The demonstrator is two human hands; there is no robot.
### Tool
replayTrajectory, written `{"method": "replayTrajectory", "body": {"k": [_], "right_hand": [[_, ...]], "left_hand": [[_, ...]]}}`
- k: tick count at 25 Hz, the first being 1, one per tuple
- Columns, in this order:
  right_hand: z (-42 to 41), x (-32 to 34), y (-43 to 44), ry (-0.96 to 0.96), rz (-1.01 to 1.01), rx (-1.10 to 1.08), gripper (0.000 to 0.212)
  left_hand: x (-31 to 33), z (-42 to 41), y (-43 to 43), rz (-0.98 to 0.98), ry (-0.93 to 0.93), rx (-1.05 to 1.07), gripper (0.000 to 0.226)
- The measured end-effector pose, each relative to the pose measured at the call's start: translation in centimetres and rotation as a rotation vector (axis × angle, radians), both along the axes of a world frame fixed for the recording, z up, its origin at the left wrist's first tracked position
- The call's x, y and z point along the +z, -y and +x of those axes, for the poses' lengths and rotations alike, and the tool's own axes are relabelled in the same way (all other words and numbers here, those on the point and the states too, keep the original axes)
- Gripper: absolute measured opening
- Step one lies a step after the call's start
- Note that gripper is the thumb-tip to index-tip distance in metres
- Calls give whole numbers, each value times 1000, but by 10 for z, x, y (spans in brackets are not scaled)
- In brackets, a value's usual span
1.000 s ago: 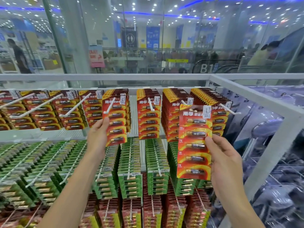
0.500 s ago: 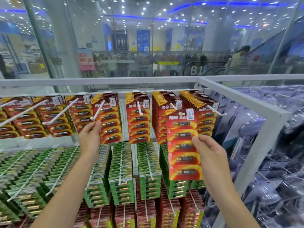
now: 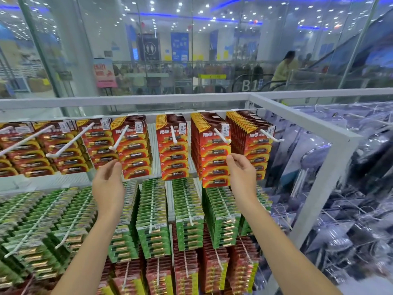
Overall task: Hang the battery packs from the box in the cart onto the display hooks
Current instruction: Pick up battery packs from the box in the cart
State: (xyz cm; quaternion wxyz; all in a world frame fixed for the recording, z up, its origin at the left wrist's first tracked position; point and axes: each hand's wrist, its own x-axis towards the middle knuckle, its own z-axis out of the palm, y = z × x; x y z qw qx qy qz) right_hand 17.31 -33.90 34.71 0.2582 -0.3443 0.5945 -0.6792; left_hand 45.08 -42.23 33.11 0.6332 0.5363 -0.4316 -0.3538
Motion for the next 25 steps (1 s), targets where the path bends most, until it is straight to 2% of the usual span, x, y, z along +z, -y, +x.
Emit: {"method": "replayTrajectory", "body": {"k": [4,10,15,18,25], "right_hand": [[-8,-22,-35,29,18,-1,12],[-38,-74,-144,79,108,-53,15],[-92,-145,-253,201,242,-331,11],[-126,-184,-331,259,366,-522,13],[-191,-244,-470,411,587,-787,13]], "left_hand": [[-9,-16,-56,31,-118,-101,15],[-48,-86,-151,141,-168,-356,21],[-106,-174,-209,318,-169,-640,23],[-146,-236,-250,433,-85,-812,24],[-225,-363,-350,641,243,-1167,22]]}}
